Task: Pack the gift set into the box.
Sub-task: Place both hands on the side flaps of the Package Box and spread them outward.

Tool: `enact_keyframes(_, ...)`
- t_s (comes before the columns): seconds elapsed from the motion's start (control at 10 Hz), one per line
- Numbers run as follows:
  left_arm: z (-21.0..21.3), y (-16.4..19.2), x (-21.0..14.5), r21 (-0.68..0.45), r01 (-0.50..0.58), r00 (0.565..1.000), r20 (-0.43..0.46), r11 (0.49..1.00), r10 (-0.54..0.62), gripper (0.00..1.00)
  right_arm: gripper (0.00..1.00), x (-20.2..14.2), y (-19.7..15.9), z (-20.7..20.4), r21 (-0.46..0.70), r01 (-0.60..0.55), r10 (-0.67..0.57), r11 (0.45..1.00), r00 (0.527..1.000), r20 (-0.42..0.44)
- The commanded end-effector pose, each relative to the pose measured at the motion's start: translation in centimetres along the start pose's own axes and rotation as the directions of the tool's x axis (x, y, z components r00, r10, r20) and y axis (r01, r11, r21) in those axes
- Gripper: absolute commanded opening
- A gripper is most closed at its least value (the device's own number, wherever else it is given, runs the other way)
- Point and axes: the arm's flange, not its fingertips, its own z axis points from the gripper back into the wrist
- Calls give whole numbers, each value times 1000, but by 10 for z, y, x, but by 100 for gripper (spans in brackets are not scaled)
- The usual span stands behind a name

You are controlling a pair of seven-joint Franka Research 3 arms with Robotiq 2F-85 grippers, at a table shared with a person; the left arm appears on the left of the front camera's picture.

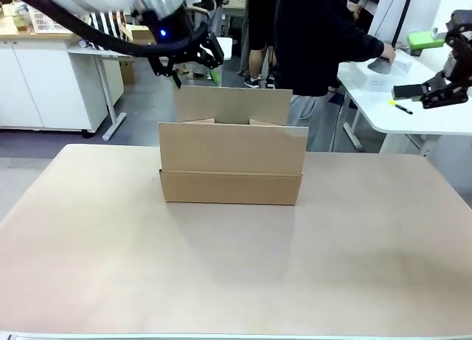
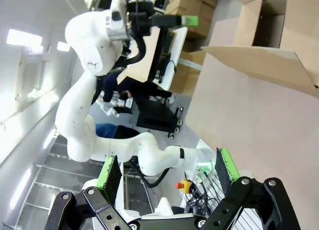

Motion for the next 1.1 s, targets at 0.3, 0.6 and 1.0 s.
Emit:
enact_keyframes(0.3,-82,-37,8,285,-251,967,119,925,225,100,100,3,0,-2,29,-30,30,999,1000,11)
enact_keyframes(0.6,-127,-62,22,385,-17,999,-31,923,31,100,100,3,0,-2,29,-30,30,999,1000,11)
enact_keyframes(1.0,-167,-66,42,431,43,988,-153,901,26,100,100,3,0,-2,29,-30,30,999,1000,11)
